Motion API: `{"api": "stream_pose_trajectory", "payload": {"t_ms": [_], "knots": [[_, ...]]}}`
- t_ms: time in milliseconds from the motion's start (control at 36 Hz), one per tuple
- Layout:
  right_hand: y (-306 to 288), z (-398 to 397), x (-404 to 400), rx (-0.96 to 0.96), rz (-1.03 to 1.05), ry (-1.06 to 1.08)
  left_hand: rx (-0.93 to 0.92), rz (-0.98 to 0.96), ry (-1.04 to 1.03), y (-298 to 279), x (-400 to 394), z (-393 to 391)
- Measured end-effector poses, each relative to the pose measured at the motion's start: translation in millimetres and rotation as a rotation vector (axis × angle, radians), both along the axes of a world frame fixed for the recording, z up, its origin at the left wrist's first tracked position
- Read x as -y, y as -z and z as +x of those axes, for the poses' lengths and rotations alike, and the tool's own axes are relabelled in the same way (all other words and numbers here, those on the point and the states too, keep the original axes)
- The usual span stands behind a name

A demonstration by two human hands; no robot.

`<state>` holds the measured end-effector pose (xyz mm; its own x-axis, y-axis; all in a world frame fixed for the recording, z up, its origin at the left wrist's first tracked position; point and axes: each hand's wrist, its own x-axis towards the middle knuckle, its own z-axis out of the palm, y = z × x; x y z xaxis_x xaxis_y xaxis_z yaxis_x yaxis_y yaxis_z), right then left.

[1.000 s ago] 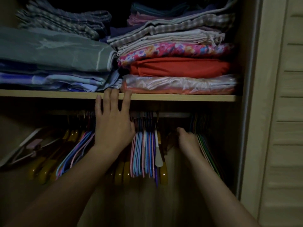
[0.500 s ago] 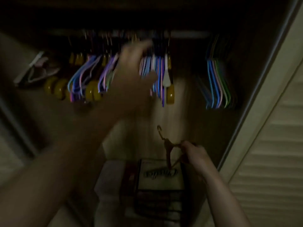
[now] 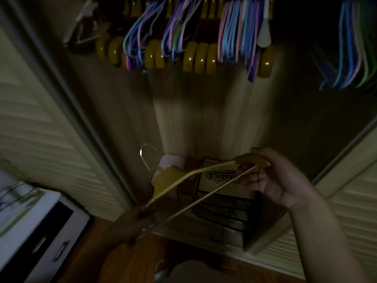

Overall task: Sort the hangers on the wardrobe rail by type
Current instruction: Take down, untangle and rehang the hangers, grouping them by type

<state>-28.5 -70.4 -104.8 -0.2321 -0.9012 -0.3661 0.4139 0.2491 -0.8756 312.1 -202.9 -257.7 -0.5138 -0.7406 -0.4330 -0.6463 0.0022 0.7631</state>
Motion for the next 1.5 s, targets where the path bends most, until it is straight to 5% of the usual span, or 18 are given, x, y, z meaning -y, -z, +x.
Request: {"api": "stream_pose_trajectory", "payload": {"t_ms": [83,361,444,500,611,778,1056,1500], "knots": [[-1.2,-4.9,10.2,0.086,-0.066,0.004,-0.021,-0.025,-0.050,-13.8,6.8,21.7],[37.0,-27.3,21.3,0.380,-0.083,0.258,-0.598,0.174,-0.294,-90.0,3.5,50.9],[61.3,-30.9,21.9,0.410,-0.023,0.319,-0.624,0.133,-0.281,-113.8,4.0,48.1],[83.9,-34.4,22.2,0.174,0.167,0.350,-0.554,0.072,-0.209,-128.8,3.4,42.7],[93.9,-34.1,16.5,-0.681,0.445,0.226,-0.378,-0.101,-0.100,-156.4,2.2,33.8],[12.0,-4.1,43.3,-0.589,0.147,-0.016,-0.059,-0.352,0.128,-203.2,23.6,15.0],[-138.3,62.1,72.5,-0.835,-0.375,-0.136,-0.087,-0.286,0.129,-306.3,54.7,40.2],[-223.3,162.2,158.6,-1.260,-0.367,-0.138,-0.232,-0.347,-0.064,-371.2,125.4,140.3]]}}
